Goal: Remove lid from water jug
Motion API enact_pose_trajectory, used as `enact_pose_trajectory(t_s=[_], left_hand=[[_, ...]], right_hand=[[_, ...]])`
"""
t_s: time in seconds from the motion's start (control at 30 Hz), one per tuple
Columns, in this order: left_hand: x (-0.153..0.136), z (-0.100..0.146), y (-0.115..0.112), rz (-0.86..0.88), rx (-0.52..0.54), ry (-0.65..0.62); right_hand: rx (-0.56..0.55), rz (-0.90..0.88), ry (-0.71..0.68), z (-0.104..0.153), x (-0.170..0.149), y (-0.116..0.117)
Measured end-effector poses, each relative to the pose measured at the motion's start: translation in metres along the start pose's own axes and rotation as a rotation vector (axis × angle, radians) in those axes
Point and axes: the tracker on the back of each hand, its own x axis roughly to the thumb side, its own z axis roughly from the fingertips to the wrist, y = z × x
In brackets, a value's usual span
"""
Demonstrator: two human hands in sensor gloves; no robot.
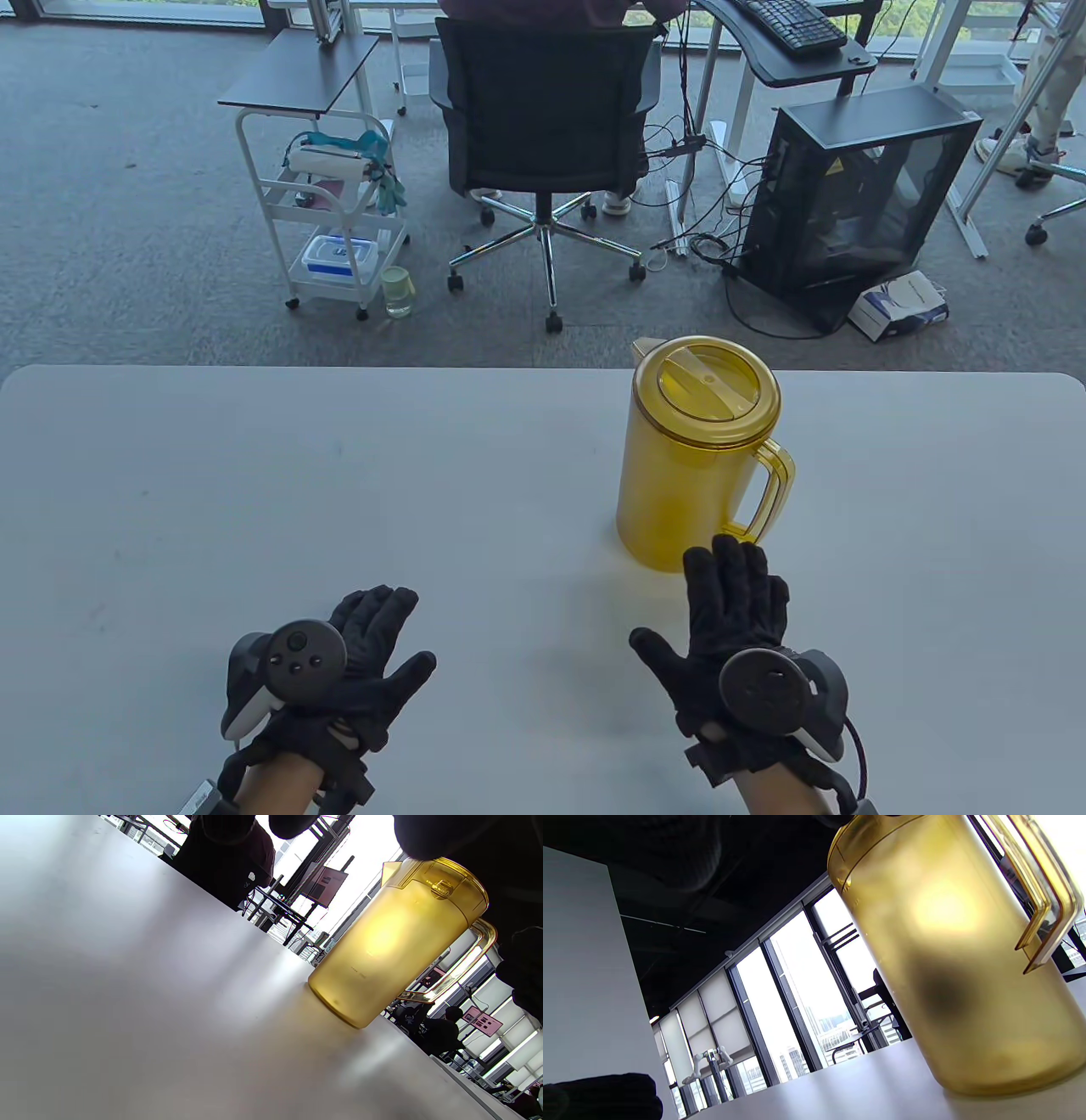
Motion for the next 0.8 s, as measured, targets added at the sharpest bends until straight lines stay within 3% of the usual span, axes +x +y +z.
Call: enact_pose_trajectory(t_s=[0.2, 0.43, 0.53, 0.67, 0.8], left_hand=[[-0.001, 0.000, 0.001, 0.021, 0.007, 0.011], [-0.003, 0.000, 0.003, 0.052, 0.010, 0.018], [-0.004, 0.001, 0.004, 0.071, 0.007, 0.025], [-0.004, 0.001, 0.004, 0.079, 0.006, 0.026], [-0.004, 0.001, 0.004, 0.103, -0.006, 0.029]], right_hand=[[-0.105, -0.088, 0.138, -0.017, -0.031, -0.017], [-0.105, -0.361, 0.424, -0.041, -0.088, 0.002], [-0.127, -0.401, 0.459, -0.051, -0.101, 0.009], [-0.238, -0.519, 0.459, -0.062, -0.112, 0.013], [-0.490, -0.763, 0.570, -0.064, -0.123, 0.013]])
